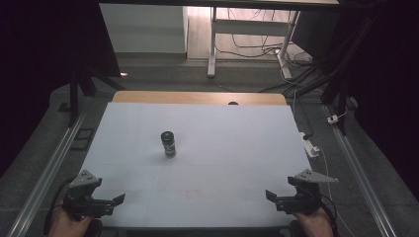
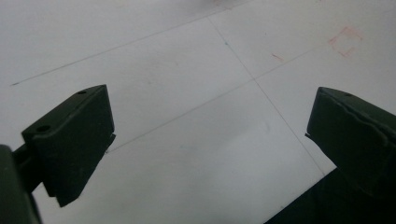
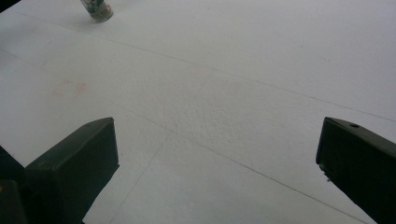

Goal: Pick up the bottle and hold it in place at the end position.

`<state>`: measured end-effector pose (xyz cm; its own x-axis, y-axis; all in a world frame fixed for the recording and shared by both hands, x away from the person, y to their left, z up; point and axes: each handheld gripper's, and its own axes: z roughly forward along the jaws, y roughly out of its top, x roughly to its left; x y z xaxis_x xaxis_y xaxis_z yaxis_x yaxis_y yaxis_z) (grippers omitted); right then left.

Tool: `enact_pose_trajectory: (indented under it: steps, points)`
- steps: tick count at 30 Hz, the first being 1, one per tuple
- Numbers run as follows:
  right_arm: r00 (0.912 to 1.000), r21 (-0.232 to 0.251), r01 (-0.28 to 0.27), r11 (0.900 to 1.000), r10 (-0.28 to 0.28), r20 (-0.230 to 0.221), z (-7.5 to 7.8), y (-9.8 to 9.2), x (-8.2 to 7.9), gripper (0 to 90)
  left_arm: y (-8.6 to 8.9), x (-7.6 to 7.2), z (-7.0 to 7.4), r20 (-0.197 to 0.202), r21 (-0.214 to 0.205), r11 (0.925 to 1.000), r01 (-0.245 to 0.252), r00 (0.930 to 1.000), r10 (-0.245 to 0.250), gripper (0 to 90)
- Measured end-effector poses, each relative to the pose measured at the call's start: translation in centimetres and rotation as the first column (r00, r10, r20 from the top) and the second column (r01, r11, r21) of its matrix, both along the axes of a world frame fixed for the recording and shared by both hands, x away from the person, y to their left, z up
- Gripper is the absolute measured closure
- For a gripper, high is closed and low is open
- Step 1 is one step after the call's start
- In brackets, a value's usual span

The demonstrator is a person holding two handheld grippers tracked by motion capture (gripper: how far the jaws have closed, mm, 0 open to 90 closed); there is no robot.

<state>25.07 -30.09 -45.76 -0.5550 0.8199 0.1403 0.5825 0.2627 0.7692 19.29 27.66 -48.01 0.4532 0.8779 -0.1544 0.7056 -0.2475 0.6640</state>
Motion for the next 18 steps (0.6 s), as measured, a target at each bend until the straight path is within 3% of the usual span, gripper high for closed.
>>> enact_pose_trajectory:
  steps: [5, 10, 14, 16, 18]
  points:
    - [1.0, 0.007, -0.003, 1.0, 0.004, -0.002, 0.0, -0.07, 0.02, 0.0, 0.11, 0.29, -0.1, -0.033, -0.016, 0.9996, 0.025, 0.9991, -0.025, 2.9]
    - [0.9998, 0.003, -0.019, 0.9998, 0.019, -0.004, -0.03, 0.03, 0.03, 0.0, 0.17, 0.29, -0.11, -0.031, -0.027, 0.999, 0.035, 0.9989, -0.036, 2.8]
    - [0.9996, -0.008, -0.027, 0.9996, 0.027, -0.005, -0.05, 0.16, 0.04, 0.0, 0.33, 0.25, -0.03, -0.019, -0.046, 0.9982, 0.038, 0.9991, -0.039, 1.5]
    - [0.9996, -0.008, -0.028, 0.9996, 0.028, -0.009, -0.06, 0.17, 0.07, 0.0, 0.29, 0.18, 0.1, 0.017, -0.052, 0.9975, 0.048, 0.9987, -0.047, 0.6]
    - [0.9995, -0.005, -0.029, 0.9996, 0.029, -0.013, -0.06, 0.16, 0.1, 0.0, 0.16, 0.21, 0.23, 0.026, -0.049, 0.9975, 0.052, 0.9984, -0.051, 0.7]
